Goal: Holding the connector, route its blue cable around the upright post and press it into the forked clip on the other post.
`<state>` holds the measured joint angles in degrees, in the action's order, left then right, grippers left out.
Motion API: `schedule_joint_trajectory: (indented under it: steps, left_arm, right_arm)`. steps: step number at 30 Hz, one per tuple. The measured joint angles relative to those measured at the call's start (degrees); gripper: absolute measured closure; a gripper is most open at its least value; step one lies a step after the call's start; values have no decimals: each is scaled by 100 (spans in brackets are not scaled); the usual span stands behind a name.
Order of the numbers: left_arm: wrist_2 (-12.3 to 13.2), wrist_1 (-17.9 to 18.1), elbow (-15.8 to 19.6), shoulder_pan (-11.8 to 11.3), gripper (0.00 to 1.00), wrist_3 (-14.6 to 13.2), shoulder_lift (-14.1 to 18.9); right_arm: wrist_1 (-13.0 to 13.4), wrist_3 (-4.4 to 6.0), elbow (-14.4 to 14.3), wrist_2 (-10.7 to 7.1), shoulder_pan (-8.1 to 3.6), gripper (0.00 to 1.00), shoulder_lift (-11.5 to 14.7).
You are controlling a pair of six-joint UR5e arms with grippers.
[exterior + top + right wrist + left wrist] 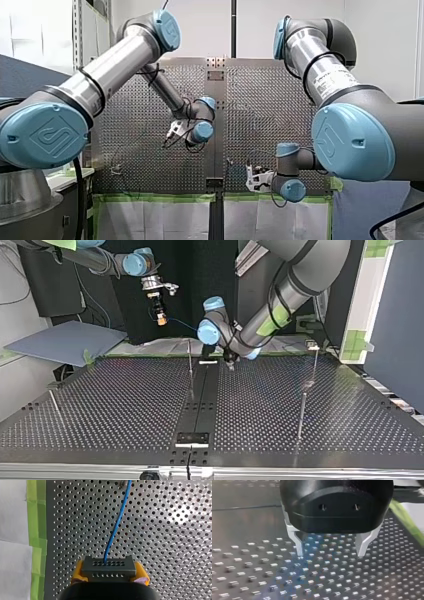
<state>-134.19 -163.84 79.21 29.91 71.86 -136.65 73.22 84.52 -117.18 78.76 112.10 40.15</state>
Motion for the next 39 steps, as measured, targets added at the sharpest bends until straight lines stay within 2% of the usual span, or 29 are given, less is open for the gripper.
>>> schedule_joint_trajectory:
  steps: [8,16,22,28,39]
  left_arm:
    - [196,-146,-108,-15,0,130,-311]
    - [595,-539,-287,0,0,524,-65]
    - [795,-766,-267,-41,0,713,-8]
    - [823,-863,-201,-114,0,718,-19]
    - [1038,-660,-102,-166,0,684,-306]
  right_arm:
    - [-5,13,21,-3,11,100,1]
    - [-49,-1,53,-9,10,100,-1]
    - [-82,-18,56,-9,11,100,1]
    - [-114,-21,58,-9,12,100,5]
    - [-264,-58,109,-9,12,100,6]
